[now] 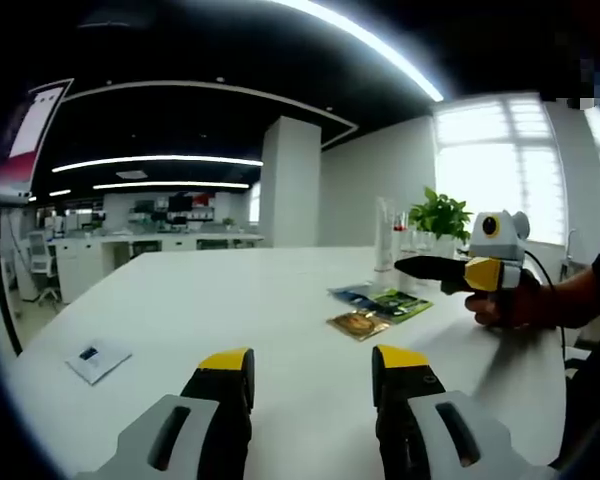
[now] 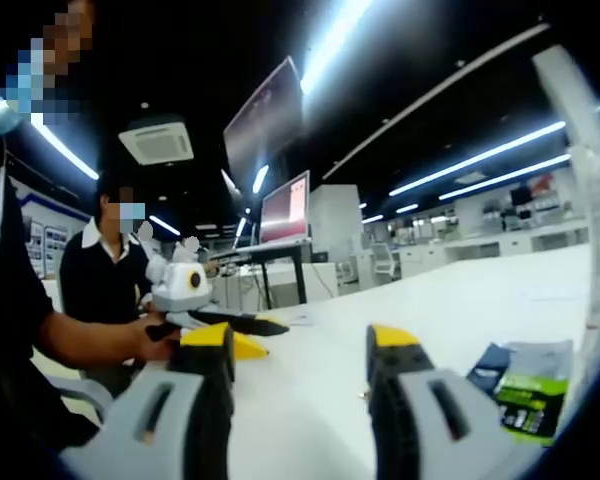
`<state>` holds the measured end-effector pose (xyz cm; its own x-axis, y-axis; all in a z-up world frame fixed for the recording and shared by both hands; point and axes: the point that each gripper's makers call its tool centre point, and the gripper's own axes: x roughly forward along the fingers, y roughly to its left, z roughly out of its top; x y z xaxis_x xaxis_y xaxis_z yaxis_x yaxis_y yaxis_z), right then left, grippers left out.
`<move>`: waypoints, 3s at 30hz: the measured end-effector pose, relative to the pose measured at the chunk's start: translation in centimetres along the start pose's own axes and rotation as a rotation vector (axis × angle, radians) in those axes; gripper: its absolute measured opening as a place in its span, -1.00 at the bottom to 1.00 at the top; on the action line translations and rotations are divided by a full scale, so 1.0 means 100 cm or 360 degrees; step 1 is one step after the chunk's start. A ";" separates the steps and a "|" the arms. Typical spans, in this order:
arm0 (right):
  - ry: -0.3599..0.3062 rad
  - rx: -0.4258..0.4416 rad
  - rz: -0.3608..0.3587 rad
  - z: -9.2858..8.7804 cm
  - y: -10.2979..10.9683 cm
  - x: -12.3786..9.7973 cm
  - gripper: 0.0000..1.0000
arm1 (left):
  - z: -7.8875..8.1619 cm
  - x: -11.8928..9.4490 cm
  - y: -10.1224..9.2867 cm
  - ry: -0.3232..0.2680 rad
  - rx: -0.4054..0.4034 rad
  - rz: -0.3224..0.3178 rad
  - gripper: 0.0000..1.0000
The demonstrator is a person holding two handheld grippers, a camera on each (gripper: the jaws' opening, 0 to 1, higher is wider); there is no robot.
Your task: Arrange the skincare products in the storage area until every visible bottle or jar stands upright without overlapping.
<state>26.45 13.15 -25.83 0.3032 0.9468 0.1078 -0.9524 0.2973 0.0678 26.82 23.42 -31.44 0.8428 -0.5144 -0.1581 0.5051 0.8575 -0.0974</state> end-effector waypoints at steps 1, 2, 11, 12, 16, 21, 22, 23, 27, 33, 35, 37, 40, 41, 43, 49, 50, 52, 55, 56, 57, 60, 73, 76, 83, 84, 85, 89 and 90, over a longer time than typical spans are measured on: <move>0.0022 -0.0001 0.0014 -0.003 0.003 0.003 0.07 | -0.001 -0.002 0.004 0.0001 0.0001 0.0010 -0.02; 0.0031 -0.0010 0.0026 -0.004 0.006 0.005 0.07 | -0.001 -0.004 0.008 0.0002 -0.0002 0.0023 -0.01; 0.0102 -0.0023 0.0096 -0.015 0.018 0.023 0.04 | 0.000 -0.028 0.044 -0.0032 -0.0041 0.0142 0.01; 0.0108 -0.0026 0.0101 -0.016 0.019 0.025 0.04 | 0.001 -0.031 0.046 -0.0041 -0.0047 0.0150 0.01; 0.0133 -0.0032 0.0121 -0.016 0.021 0.033 0.02 | 0.001 -0.038 0.055 -0.0040 -0.0056 0.0187 0.01; 0.0148 -0.0050 0.0156 -0.014 0.024 0.047 0.00 | 0.001 -0.047 0.065 -0.0047 -0.0063 0.0236 0.02; 0.0151 -0.0052 0.0163 -0.014 0.024 0.050 0.00 | 0.000 -0.049 0.067 -0.0046 -0.0064 0.0245 0.02; 0.0155 -0.0058 0.0170 -0.014 0.025 0.053 0.00 | 0.000 -0.050 0.069 -0.0045 -0.0065 0.0253 0.02; 0.0169 -0.0061 0.0193 -0.015 0.027 0.062 -0.02 | 0.000 -0.056 0.077 -0.0050 -0.0076 0.0285 0.02; 0.0192 -0.0058 0.0215 -0.018 0.029 0.074 -0.05 | -0.001 -0.063 0.090 -0.0049 -0.0094 0.0335 0.02; 0.0197 -0.0054 0.0223 -0.020 0.029 0.079 -0.05 | -0.001 -0.065 0.096 -0.0052 -0.0106 0.0355 0.02; 0.0207 -0.0054 0.0232 -0.022 0.031 0.083 -0.06 | -0.001 -0.067 0.101 -0.0053 -0.0125 0.0374 0.02; 0.0215 -0.0048 0.0240 -0.024 0.030 0.088 -0.06 | -0.002 -0.068 0.108 -0.0051 -0.0148 0.0393 0.02; 0.0221 -0.0047 0.0242 -0.025 0.030 0.090 -0.06 | -0.002 -0.069 0.110 -0.0052 -0.0150 0.0399 0.02; 0.0230 -0.0046 0.0243 -0.027 0.030 0.094 -0.06 | -0.003 -0.069 0.115 -0.0048 -0.0157 0.0408 0.02; 0.0258 -0.0031 0.0256 -0.033 0.033 0.103 -0.07 | -0.003 -0.071 0.128 -0.0060 -0.0196 0.0428 0.03; 0.0264 -0.0031 0.0258 -0.034 0.033 0.105 -0.07 | -0.003 -0.072 0.129 -0.0060 -0.0200 0.0432 0.03; 0.0276 -0.0029 0.0261 -0.036 0.033 0.108 -0.08 | -0.004 -0.071 0.133 -0.0052 -0.0202 0.0438 0.03; 0.0289 -0.0026 0.0270 -0.038 0.033 0.113 -0.08 | -0.006 -0.070 0.137 -0.0029 -0.0205 0.0436 0.03; 0.0295 -0.0028 0.0272 -0.039 0.033 0.114 -0.08 | -0.006 -0.071 0.139 -0.0027 -0.0209 0.0439 0.03; 0.0300 -0.0028 0.0273 -0.040 0.033 0.116 -0.08 | -0.006 -0.071 0.142 -0.0031 -0.0217 0.0442 0.03; 0.0313 -0.0022 0.0278 -0.042 0.032 0.122 -0.09 | -0.006 -0.072 0.146 -0.0039 -0.0234 0.0449 0.03; 0.0405 -0.0001 0.0251 -0.060 0.028 0.142 -0.17 | -0.008 -0.072 0.160 -0.0016 -0.0223 0.0486 0.03; 0.0430 -0.0003 0.0244 -0.064 0.027 0.147 -0.20 | -0.007 -0.072 0.161 -0.0024 -0.0231 0.0487 0.03; 0.0476 -0.0016 0.0225 -0.071 0.025 0.157 -0.23 | -0.008 -0.070 0.165 -0.0007 -0.0219 0.0494 0.03; 0.0483 -0.0018 0.0223 -0.072 0.025 0.158 -0.23 | -0.008 -0.070 0.165 -0.0005 -0.0220 0.0494 0.03; 0.0485 -0.0020 0.0224 -0.072 0.025 0.159 -0.23 | -0.008 -0.070 0.165 -0.0003 -0.0220 0.0495 0.02; 0.0496 -0.0022 0.0222 -0.074 0.023 0.164 -0.24 | -0.008 -0.070 0.165 -0.0001 -0.0218 0.0500 0.02; 0.0499 -0.0021 0.0219 -0.075 0.022 0.165 -0.25 | -0.007 -0.070 0.165 -0.0003 -0.0218 0.0502 0.02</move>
<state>29.10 30.38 -31.35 0.1491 0.9693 -0.1954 -0.9846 0.1637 0.0610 29.13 41.17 -32.67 0.9539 -0.2239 -0.1999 0.1900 0.9660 -0.1752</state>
